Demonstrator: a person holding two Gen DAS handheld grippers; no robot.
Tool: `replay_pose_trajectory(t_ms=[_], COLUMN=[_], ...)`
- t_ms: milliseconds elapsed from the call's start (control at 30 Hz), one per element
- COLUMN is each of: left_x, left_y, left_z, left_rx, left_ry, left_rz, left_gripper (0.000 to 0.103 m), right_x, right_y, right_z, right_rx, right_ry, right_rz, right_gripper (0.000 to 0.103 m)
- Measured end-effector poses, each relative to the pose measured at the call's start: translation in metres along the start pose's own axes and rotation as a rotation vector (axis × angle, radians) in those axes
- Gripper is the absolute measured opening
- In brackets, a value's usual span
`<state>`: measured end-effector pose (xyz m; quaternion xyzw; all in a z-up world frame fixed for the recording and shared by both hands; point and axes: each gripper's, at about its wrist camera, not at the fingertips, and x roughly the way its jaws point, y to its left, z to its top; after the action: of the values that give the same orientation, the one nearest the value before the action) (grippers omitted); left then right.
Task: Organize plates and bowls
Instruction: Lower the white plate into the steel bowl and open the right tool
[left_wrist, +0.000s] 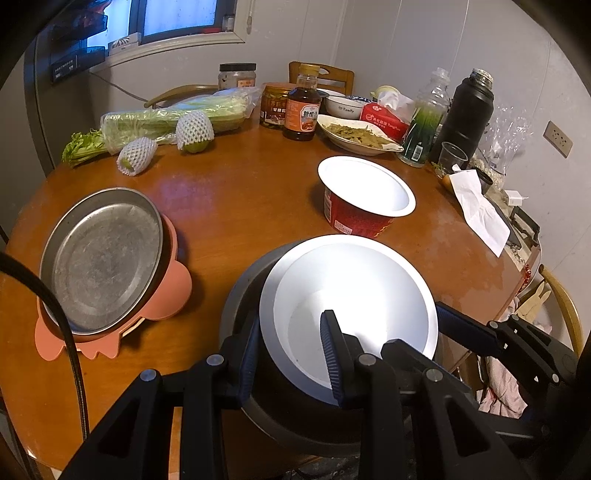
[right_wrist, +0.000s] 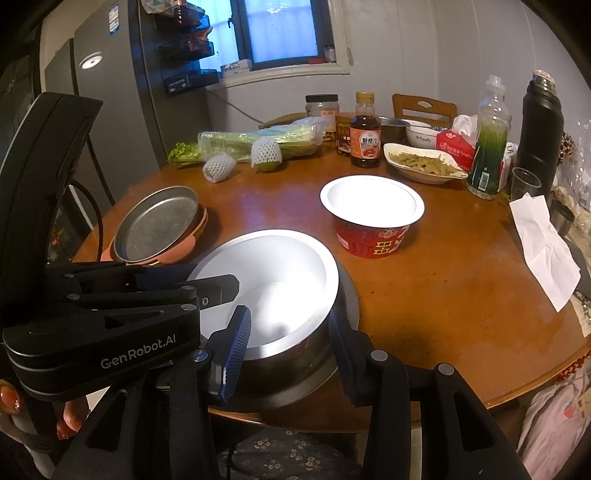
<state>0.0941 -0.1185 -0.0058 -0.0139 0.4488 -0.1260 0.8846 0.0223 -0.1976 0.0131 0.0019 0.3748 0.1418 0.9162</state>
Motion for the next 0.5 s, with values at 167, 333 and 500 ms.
replay_pose_trajectory(t_ms=[167,333,500], left_x=[-0.003,-0.008,-0.016], left_y=[0.000,0.001,0.003], left_z=[0.000,0.001,0.003], left_rx=[-0.003,-0.008,-0.015], left_ry=[-0.007,-0.028,-0.053], left_rz=[-0.006,-0.007,-0.009], left_gripper=[0.033,0.037,0.039], right_x=[0.001,-0.004,-0.009], right_y=[-0.001,-0.003,-0.007], right_z=[0.000,0.002,0.004], right_rx=[0.007,0.013,0.019], right_ry=[0.002,-0.014,-0.036], right_rz=[0.002,-0.003,-0.010], right_gripper=[0.046,0.050,0.052])
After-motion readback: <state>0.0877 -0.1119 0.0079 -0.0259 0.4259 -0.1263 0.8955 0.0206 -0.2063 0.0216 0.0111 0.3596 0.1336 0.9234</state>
